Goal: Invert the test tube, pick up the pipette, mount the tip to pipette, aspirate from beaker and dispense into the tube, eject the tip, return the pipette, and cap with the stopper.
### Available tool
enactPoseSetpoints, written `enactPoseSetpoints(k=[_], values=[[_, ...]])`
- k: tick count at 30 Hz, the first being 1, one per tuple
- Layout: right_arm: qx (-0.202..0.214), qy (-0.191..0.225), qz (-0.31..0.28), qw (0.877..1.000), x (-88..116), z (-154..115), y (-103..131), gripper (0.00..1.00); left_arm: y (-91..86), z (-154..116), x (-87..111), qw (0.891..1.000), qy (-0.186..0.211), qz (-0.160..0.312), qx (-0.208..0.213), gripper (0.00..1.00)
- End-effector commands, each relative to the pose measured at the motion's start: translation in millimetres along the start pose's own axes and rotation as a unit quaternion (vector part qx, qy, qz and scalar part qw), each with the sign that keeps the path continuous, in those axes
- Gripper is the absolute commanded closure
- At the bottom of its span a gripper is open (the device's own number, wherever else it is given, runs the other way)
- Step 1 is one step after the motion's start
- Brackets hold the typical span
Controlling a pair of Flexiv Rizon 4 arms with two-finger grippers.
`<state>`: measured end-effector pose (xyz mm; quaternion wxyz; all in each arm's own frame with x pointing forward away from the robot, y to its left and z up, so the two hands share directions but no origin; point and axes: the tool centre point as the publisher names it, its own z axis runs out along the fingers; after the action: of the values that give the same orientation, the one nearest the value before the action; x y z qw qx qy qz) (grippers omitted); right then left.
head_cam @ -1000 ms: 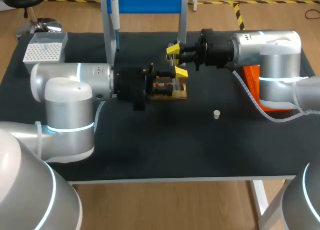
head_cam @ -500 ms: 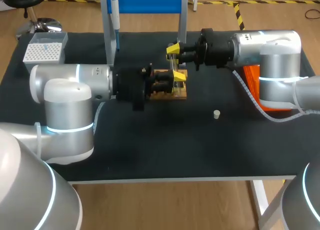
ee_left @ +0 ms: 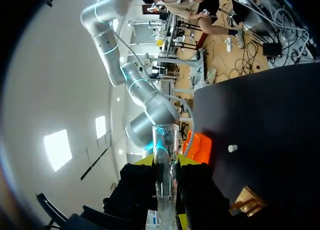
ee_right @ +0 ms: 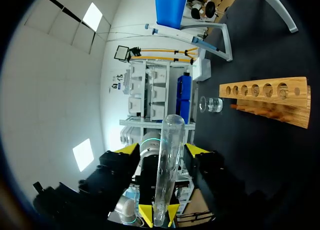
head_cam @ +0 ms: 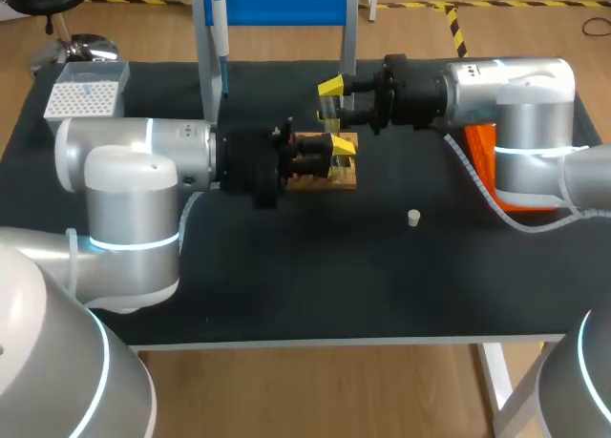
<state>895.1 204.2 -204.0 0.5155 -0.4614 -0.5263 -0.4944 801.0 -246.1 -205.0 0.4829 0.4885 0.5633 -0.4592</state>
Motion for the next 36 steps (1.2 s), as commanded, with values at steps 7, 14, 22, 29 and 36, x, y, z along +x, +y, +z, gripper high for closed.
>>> enactPoseSetpoints(k=[7,14,22,29,36], values=[[0.001,-0.001,0.000,1.000,0.6,-1.1,-0.4,0.00,2.1,0.6,-2.8,1.000,0.006,0.000,0.003,1.00],[0.001,-0.001,0.000,1.000,0.6,-1.1,-0.4,0.00,2.1,0.6,-2.8,1.000,0.006,0.000,0.003,1.00],[-0.009,-0.002,-0.015,1.000,5.4,-13.9,-2.6,0.00,2.1,0.6,-2.8,1.000,0.006,0.000,0.003,1.00],[-0.033,-0.002,-0.058,0.998,18.5,-51.7,-9.4,0.00,2.1,0.6,-2.8,1.000,0.006,0.000,0.003,1.00],[-0.032,-0.020,-0.122,0.992,23.9,-75.7,-15.6,0.00,2.1,0.6,-2.8,1.000,0.006,0.000,0.003,1.00]])
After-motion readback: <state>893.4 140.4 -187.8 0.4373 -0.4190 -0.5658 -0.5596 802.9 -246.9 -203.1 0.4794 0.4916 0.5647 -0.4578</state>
